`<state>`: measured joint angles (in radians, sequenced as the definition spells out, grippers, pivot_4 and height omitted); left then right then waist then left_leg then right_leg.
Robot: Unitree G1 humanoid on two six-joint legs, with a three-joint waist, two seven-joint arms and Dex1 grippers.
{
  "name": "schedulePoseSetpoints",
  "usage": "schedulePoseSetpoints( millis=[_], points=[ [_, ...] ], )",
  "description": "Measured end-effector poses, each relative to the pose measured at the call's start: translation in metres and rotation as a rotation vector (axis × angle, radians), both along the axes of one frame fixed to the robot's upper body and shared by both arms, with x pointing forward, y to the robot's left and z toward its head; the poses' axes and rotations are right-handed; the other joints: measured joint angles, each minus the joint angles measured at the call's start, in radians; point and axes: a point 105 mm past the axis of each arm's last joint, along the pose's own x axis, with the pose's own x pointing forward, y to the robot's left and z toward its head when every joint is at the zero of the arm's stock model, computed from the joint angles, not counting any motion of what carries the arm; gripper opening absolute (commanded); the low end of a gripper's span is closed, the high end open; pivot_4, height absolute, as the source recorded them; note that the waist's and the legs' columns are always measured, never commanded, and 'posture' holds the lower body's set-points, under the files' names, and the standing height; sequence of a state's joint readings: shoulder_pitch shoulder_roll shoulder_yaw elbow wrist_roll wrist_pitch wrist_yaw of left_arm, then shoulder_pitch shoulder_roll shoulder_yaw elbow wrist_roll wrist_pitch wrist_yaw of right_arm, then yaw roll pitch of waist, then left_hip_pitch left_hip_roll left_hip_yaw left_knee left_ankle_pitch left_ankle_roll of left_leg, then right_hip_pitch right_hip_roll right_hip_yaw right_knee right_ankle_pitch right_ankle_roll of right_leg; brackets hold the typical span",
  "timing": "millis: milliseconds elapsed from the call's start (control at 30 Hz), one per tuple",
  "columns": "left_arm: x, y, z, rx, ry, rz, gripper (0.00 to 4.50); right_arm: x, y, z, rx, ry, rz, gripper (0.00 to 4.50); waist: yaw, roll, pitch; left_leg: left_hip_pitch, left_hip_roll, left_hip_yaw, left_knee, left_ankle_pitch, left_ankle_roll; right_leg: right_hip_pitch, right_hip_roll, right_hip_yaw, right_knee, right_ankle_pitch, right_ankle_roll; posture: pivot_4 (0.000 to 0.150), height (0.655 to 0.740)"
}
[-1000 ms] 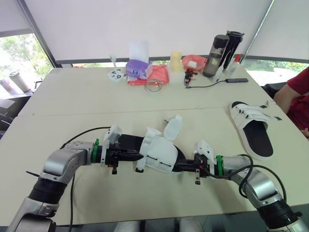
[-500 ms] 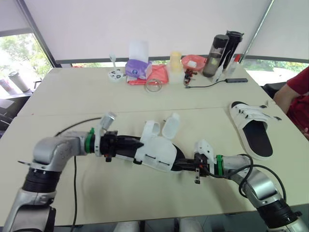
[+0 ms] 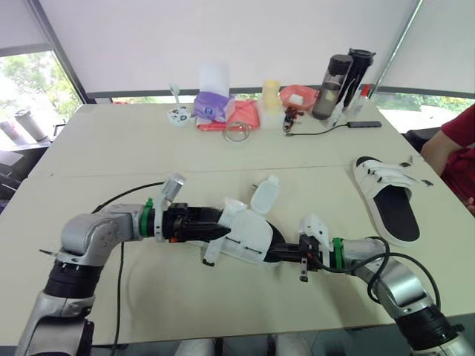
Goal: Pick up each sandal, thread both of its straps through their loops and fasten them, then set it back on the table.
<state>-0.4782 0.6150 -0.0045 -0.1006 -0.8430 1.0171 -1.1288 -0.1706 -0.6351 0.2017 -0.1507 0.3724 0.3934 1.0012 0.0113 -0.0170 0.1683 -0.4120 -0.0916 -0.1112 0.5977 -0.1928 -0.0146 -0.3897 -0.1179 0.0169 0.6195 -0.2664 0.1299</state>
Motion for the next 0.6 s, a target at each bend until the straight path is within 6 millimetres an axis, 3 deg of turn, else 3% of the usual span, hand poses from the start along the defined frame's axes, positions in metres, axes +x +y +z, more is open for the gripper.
schedulePoseSetpoints(
  millis=[367,600],
  points=[
    [-0.003,0.000,-0.007,0.022,0.003,-0.016,4.48,0.000,0.000,0.000,0.001,0.000,-0.003,0.00,0.000,0.000,0.000,0.000,0.000,0.000,0.000,0.000,0.000,0.000,0.000,0.000,0.000,0.000,0.000,0.150,0.7400],
    [-0.036,0.010,-0.035,0.134,0.084,-0.125,4.48,0.000,0.001,-0.001,0.006,0.000,-0.006,0.00,-0.001,0.000,0.000,0.000,0.001,0.000,-0.001,0.000,0.000,0.000,-0.001,0.001,-0.002,0.000,-0.001,0.150,0.7400]
  ],
)
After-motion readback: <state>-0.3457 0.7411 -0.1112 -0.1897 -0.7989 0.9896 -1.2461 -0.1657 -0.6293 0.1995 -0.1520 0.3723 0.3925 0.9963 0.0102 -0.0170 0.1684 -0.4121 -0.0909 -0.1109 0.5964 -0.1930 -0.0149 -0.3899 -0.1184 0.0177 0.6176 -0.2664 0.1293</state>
